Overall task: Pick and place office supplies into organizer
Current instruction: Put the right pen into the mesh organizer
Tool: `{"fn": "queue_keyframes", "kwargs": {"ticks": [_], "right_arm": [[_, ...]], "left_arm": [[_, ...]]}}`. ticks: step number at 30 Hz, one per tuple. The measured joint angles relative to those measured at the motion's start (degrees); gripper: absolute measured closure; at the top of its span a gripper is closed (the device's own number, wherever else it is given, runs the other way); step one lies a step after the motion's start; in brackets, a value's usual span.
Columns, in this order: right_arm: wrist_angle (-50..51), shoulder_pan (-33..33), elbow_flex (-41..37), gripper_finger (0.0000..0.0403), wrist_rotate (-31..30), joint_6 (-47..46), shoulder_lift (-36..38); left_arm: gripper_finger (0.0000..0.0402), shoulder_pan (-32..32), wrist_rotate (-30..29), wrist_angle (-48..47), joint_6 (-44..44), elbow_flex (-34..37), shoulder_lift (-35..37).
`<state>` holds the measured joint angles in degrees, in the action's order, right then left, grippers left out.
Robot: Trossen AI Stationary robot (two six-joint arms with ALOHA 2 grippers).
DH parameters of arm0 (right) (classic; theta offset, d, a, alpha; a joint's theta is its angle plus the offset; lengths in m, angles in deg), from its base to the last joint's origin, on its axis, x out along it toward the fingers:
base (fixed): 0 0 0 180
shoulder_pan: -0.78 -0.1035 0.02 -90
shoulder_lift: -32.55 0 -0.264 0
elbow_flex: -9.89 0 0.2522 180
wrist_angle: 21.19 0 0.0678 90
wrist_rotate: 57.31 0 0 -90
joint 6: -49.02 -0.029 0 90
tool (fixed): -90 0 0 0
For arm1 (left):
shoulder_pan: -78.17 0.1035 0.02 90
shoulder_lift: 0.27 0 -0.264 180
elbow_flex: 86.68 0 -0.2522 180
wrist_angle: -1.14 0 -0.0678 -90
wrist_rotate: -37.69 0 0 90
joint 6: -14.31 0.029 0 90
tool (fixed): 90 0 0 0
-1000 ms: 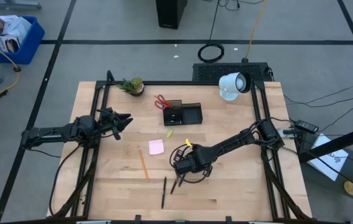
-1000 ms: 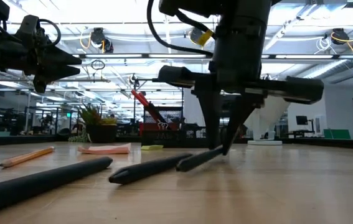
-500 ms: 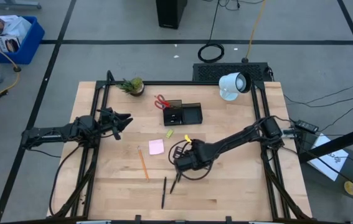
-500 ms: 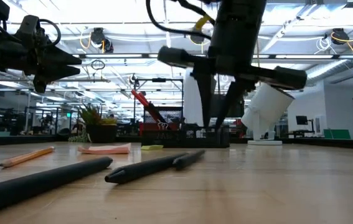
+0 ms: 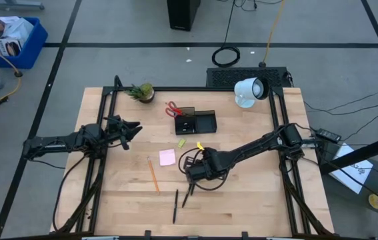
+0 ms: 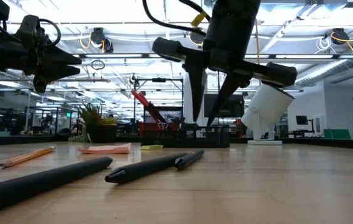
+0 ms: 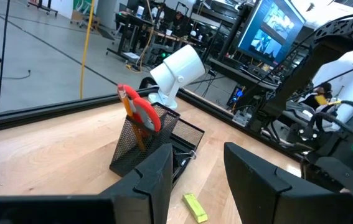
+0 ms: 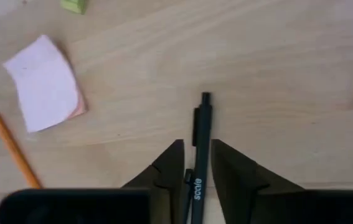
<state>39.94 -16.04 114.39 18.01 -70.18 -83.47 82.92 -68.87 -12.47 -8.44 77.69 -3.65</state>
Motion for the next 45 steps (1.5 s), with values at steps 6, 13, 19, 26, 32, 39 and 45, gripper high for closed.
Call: {"fn": "queue_keyframes", "kwargs": {"ticks": [6, 13, 19, 26, 32, 39, 45], "right_arm": [[-0.6, 1.1, 0.0, 0.0248, 2.3, 0.4, -2.2], [-1.3, 3.1, -0.3, 0.0151, 4.2, 1.1, -2.3], [-5.4, 4.0, -3.4, 0.0109, 5.3, 1.5, -2.3], [-8.9, 4.8, -6.5, 0.0108, 7.4, -2.1, -2.0], [-8.8, 4.9, -7.0, 0.0120, 7.8, -4.3, -2.0], [-8.5, 6.6, -6.9, 0.0132, 14.1, -5.5, -2.1], [-6.2, 7.3, -6.0, 0.0129, 17.9, -6.2, -2.3]], "left_arm": [[0.0254, 0.0, 0.0, 0.0, 0.0, 0.0, 0.0], [0.0254, 0.0, 0.0, 0.0, 0.0, 0.0, 0.0], [0.0254, 0.0, 0.0, 0.0, 0.0, 0.0, 0.0], [0.0254, 0.0, 0.0, 0.0, 0.0, 0.0, 0.0], [0.0254, 0.0, 0.0, 0.0, 0.0, 0.0, 0.0], [0.0254, 0.0, 0.0, 0.0, 0.0, 0.0, 0.0], [0.0254, 0.0, 0.0, 0.0, 0.0, 0.0, 0.0]]}}
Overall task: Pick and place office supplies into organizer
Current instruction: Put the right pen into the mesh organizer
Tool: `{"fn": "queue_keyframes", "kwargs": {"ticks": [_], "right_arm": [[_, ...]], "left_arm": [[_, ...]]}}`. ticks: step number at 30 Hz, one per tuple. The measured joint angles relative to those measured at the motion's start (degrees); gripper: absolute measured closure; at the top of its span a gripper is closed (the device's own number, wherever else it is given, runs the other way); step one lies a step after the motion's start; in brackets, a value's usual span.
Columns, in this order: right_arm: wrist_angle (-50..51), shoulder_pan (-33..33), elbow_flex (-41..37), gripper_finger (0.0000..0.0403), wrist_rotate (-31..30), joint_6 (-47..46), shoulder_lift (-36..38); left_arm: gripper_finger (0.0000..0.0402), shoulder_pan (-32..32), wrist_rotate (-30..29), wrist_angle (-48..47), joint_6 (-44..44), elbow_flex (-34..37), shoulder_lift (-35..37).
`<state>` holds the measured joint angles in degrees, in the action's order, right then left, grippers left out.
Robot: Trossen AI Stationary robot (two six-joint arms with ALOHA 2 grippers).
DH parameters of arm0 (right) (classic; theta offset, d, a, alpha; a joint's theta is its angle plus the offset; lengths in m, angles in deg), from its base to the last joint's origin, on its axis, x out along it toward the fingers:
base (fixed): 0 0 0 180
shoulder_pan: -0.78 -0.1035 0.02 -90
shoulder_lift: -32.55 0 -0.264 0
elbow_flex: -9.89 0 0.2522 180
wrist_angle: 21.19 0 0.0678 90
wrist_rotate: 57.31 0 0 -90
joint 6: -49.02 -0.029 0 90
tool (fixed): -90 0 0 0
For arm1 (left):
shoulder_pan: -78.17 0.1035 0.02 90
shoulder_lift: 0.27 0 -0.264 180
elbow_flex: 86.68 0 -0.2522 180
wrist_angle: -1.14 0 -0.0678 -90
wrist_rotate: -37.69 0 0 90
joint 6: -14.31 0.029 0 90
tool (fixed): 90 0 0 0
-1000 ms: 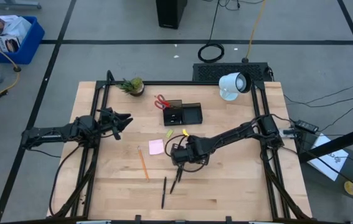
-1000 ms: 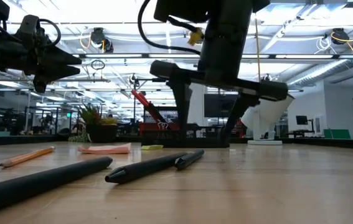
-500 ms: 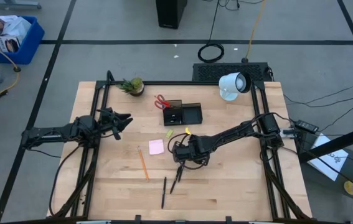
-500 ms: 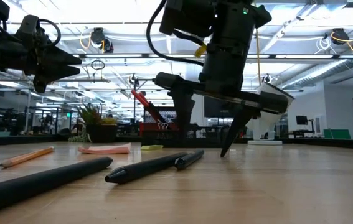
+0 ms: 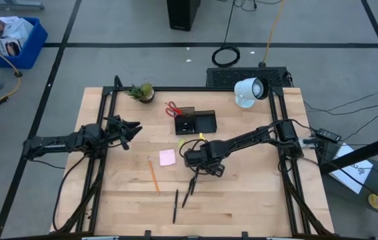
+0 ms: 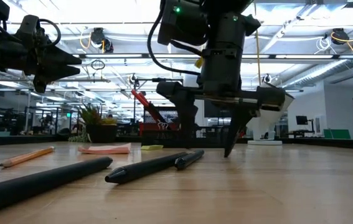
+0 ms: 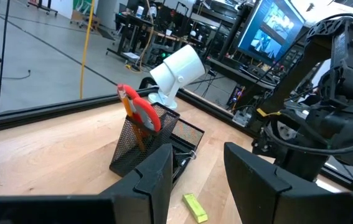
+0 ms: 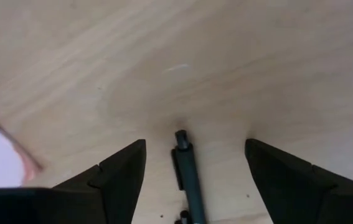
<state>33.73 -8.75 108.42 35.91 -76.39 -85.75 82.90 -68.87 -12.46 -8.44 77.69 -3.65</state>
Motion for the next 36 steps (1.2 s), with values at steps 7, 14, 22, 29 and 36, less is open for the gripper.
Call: {"fn": "queue_keyframes", "kwargs": {"ticks": [7, 14, 22, 29, 36], "right_arm": [[0.7, 0.0, 0.0, 0.0129, 2.2, -1.9, 0.0], [3.3, 1.0, 0.8, 0.0129, 5.6, -1.4, -1.7], [4.8, 1.6, 2.6, 0.0128, 7.3, -0.4, -3.6], [4.1, 1.3, 2.6, 0.0128, 5.3, -0.7, -3.6], [3.8, 2.0, 2.9, 0.0152, 6.4, 0.8, -3.6]], "left_arm": [[0.0254, 0.0, 0.0, 0.0, 0.0, 0.0, 0.0], [0.0254, 0.0, 0.0, 0.0, 0.0, 0.0, 0.0], [0.0254, 0.0, 0.0, 0.0, 0.0, 0.0, 0.0], [0.0254, 0.0, 0.0, 0.0, 0.0, 0.0, 0.0], [0.0254, 0.0, 0.0, 0.0, 0.0, 0.0, 0.0]]}}
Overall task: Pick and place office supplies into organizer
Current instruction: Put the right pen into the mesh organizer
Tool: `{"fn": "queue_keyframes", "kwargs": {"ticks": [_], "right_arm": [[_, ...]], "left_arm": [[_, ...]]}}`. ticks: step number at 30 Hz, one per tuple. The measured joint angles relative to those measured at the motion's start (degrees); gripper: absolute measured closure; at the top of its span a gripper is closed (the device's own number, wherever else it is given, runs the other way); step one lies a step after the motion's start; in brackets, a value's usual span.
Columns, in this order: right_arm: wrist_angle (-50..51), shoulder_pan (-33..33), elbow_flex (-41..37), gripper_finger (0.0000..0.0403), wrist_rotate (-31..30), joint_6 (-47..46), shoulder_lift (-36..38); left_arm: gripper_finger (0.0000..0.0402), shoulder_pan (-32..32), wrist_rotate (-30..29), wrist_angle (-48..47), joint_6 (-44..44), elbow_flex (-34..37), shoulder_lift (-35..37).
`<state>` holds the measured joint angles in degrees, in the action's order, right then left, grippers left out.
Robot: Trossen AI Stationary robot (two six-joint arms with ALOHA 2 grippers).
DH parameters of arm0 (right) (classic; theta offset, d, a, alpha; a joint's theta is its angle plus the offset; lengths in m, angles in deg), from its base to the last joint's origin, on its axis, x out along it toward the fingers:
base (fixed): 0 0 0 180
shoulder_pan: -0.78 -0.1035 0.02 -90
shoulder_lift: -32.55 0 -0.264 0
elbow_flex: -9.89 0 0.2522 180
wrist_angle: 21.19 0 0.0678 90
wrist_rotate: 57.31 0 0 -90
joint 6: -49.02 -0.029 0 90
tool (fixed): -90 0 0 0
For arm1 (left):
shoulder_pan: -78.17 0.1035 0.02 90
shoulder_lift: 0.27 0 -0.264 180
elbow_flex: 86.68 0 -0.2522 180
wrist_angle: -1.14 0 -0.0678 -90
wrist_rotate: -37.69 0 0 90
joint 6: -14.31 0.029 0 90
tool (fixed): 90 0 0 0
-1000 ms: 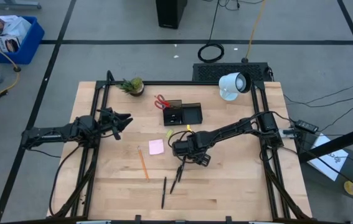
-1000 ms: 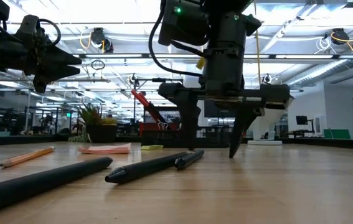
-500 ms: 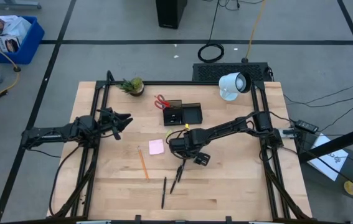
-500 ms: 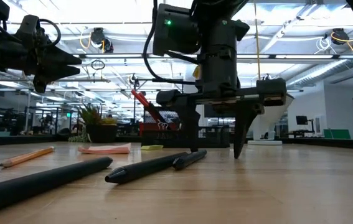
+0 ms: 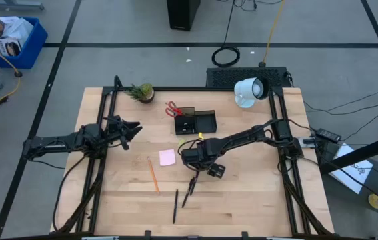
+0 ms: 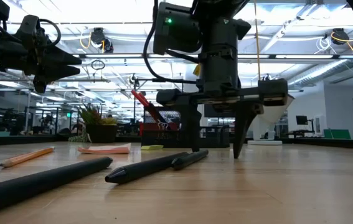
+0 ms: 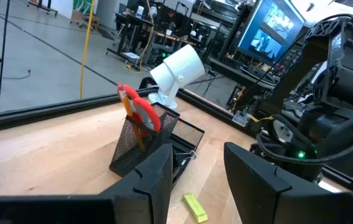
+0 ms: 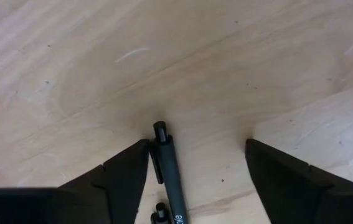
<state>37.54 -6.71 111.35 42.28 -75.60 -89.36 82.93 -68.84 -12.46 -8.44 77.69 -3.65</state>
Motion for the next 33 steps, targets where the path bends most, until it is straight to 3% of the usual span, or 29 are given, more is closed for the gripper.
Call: {"fn": "queue_keyframes", "kwargs": {"ticks": [11, 19, 33], "right_arm": [[-1.3, -0.2, -0.1, 0.0291, -1.5, -1.5, 0.0], [-3.5, -0.9, -0.1, 0.0366, -3.7, -3.5, 0.0], [-3.2, -1.0, 0.0, 0.0360, -6.1, -2.0, 0.1]], "left_arm": [[0.0254, 0.0, 0.0, 0.0, 0.0, 0.0, 0.0], [0.0254, 0.0, 0.0, 0.0, 0.0, 0.0, 0.0], [0.0254, 0.0, 0.0, 0.0, 0.0, 0.0, 0.0]]}}
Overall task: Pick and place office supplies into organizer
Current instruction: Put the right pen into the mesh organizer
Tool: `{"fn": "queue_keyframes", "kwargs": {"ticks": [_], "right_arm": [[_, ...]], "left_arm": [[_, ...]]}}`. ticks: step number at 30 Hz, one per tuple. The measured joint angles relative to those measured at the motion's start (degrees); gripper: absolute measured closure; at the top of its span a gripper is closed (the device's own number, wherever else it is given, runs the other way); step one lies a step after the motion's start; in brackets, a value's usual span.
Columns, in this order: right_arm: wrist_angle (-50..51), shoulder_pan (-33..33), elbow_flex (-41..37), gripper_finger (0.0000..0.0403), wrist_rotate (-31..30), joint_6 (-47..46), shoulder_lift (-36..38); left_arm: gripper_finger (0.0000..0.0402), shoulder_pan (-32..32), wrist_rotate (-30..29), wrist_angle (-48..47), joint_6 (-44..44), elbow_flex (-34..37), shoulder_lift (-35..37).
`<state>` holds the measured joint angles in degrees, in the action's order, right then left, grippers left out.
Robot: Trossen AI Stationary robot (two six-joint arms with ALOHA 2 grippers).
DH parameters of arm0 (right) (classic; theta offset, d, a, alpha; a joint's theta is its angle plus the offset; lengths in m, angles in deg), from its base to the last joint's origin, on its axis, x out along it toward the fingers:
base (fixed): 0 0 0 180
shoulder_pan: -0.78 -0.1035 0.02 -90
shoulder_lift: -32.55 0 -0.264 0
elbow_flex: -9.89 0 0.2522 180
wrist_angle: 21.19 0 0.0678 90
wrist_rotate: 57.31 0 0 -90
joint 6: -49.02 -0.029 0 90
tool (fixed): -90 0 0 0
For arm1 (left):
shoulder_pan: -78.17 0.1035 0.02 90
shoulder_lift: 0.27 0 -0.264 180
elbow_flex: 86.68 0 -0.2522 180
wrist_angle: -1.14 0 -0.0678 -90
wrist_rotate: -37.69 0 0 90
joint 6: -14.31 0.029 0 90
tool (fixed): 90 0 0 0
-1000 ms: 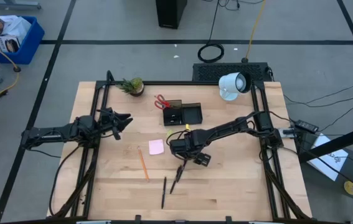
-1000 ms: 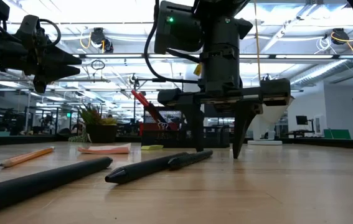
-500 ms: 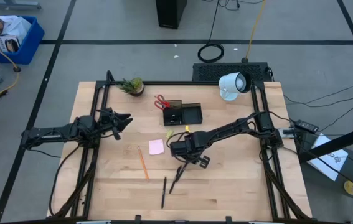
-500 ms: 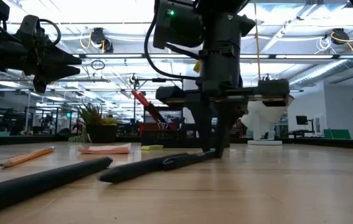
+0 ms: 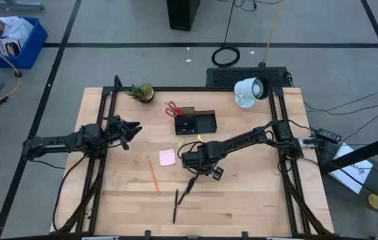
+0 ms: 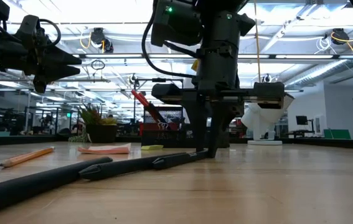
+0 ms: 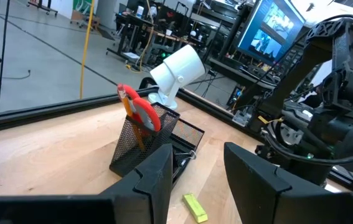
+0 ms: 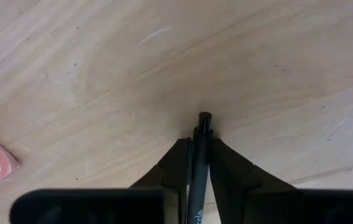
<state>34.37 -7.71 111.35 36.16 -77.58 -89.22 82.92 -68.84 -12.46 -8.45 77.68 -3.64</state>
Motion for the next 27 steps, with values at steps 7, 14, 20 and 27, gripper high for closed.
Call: {"fn": "queue_keyframes", "kwargs": {"ticks": [7, 14, 20, 27], "right_arm": [[4.5, 0.7, -0.2, 0.0361, -3.9, 5.3, 2.6], [8.8, 0.9, -0.3, 0.0362, -7.8, 7.5, 5.6], [9.9, 1.1, -0.2, 0.0362, -12.3, 12.5, 8.2], [10.0, 0.4, -0.1, 0.0362, -24.3, 23.8, 10.9]], "left_arm": [[0.0254, 0.0, 0.0, 0.0, 0.0, 0.0, 0.0], [0.0254, 0.0, 0.0, 0.0, 0.0, 0.0, 0.0], [0.0254, 0.0, 0.0, 0.0, 0.0, 0.0, 0.0], [0.0254, 0.0, 0.0, 0.0, 0.0, 0.0, 0.0]]}}
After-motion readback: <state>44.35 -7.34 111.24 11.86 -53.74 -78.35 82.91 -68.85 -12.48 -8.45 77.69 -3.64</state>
